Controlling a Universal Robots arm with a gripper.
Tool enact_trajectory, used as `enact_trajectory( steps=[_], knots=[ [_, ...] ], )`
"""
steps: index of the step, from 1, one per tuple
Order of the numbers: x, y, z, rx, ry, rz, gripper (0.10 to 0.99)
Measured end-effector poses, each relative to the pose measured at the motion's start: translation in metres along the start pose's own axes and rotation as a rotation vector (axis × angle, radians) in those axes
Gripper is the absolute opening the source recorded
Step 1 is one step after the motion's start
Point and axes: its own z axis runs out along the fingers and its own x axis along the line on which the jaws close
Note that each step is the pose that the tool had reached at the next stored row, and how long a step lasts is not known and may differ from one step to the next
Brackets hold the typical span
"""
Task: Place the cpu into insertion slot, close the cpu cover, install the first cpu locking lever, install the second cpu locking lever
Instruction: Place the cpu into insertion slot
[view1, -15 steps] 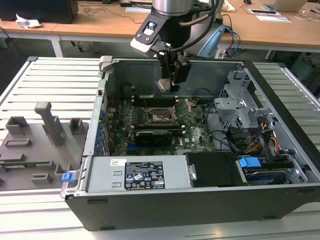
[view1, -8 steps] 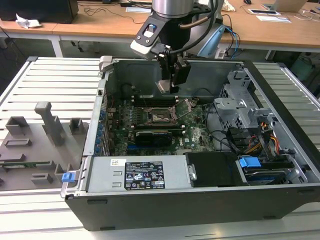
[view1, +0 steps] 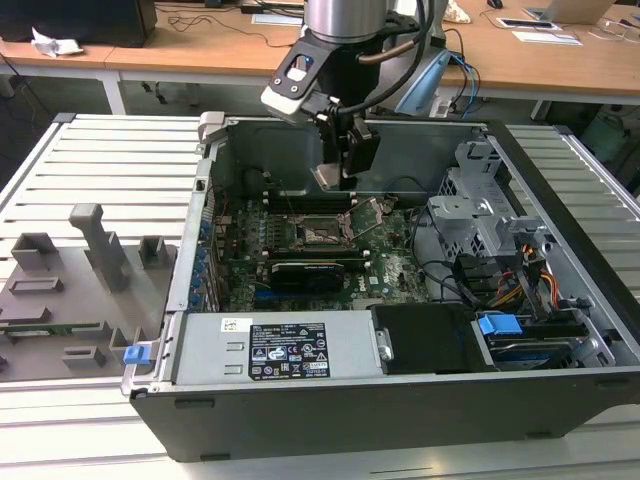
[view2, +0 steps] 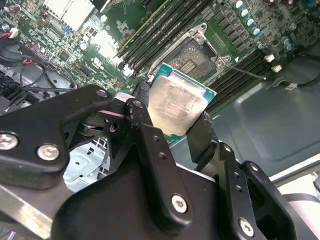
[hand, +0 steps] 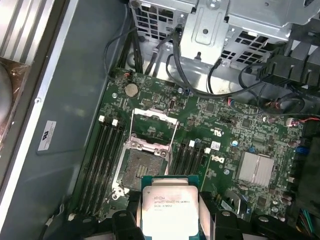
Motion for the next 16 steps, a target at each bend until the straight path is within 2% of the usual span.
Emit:
enact_trajectory(
  steps=[2,5,9,12,16],
  knots=[
    [-0.0001,-0.0005,0.0061,-0.002,-0.0064,0.073,0.541],
    [-0.0003,-0.0011,0.0126,-0.003,-0.0135,0.152,0.541],
    [-0.0004,-0.0016,0.019,-0.005,-0.0225,0.253,0.541],
    [-0.0004,-0.0018,0.0211,-0.006,-0.0285,0.317,0.541],
    [-0.0005,-0.0019,0.0228,-0.006,-0.0306,0.337,0.541]
  ],
)
